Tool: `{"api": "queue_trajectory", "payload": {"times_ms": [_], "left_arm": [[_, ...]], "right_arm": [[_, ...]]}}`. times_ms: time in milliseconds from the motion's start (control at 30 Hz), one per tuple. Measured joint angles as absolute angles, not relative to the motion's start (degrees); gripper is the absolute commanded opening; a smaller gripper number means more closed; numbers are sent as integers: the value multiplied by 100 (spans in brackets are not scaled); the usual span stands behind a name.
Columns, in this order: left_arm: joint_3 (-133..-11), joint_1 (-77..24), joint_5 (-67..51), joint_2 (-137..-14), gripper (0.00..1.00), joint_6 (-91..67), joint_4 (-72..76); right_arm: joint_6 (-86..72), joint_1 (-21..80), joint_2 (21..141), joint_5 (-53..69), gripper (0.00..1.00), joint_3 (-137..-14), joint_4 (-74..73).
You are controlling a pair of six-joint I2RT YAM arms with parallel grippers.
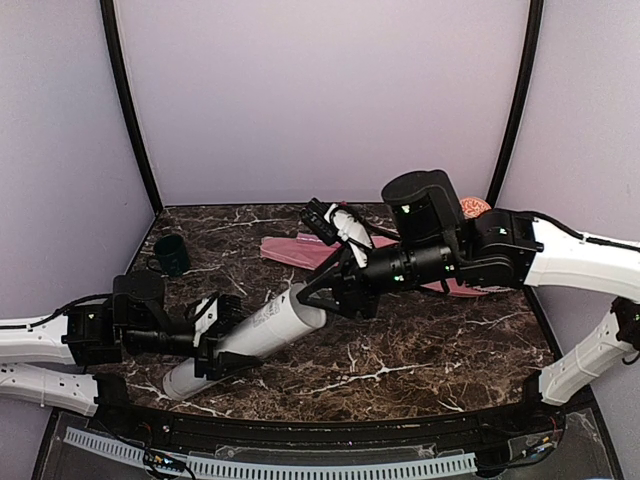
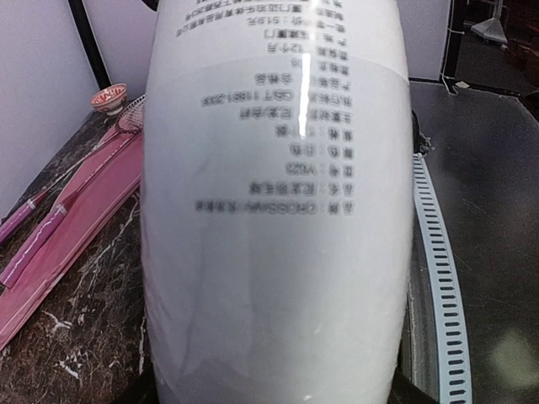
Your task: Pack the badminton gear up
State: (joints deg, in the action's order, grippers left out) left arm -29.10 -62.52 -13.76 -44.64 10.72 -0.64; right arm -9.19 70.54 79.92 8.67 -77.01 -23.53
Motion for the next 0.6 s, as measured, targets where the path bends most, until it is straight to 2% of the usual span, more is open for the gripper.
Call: {"api": "queue_trajectory", "payload": {"times_ms": [233, 600], "left_arm": [[-2910, -6252, -1500, -4466, 48, 1144, -106], [-2910, -6252, -1525, -4491, 48, 1173, -110]], "right_arm": [[-860, 7046, 8060, 1315, 40, -7738, -2261], [-823, 6917, 8051, 1774, 49, -7644, -2099]]}}
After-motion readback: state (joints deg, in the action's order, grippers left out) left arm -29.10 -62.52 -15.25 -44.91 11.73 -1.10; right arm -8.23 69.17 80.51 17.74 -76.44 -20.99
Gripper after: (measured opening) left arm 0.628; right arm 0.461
